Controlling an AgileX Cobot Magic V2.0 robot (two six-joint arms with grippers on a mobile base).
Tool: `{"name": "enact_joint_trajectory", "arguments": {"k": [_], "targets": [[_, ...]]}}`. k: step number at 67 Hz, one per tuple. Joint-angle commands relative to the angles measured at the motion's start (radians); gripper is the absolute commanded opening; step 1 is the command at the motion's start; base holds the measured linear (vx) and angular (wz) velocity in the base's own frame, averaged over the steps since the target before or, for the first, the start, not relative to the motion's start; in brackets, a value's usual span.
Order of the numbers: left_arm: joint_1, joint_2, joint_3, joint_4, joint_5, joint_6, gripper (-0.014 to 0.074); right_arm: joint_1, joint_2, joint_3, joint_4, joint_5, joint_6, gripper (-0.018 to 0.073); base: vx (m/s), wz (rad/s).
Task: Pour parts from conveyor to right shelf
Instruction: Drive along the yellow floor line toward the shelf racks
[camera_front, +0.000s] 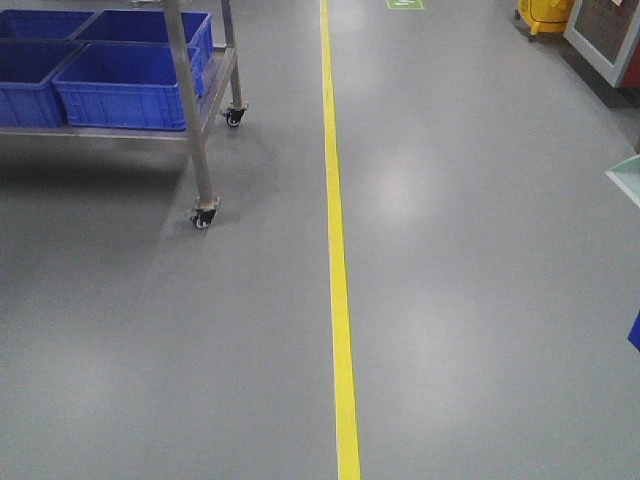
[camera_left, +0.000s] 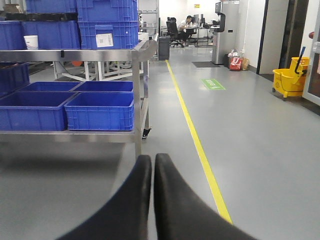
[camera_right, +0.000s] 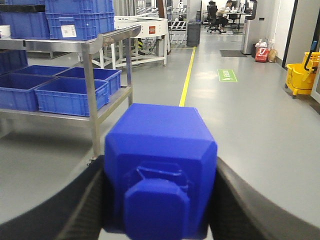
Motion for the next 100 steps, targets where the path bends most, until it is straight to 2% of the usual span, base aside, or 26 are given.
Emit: {"name": "enact_joint_trajectory", "arguments": {"k": [1, 69, 100], "targets": [[0.002, -0.004, -0.026, -0.006, -0.072, -0.007, -0.0006, 0.000, 0.011, -0.025, -0.007, -0.082, -0.010, -0.0009, 0.69, -0.01], [0.002, -0.004, -0.026, -0.006, -0.072, -0.007, -0.0006, 0.000, 0.011, -0.025, -0.007, -0.082, -0.010, -0.0009, 0.59, 0.07], [0.002, -0.004, -0.026, -0.006, -0.072, -0.007, -0.0006, 0.000, 0.011, -0.025, -0.007, -0.081, -0.010, -0.0009, 0.39, 0.56]]}}
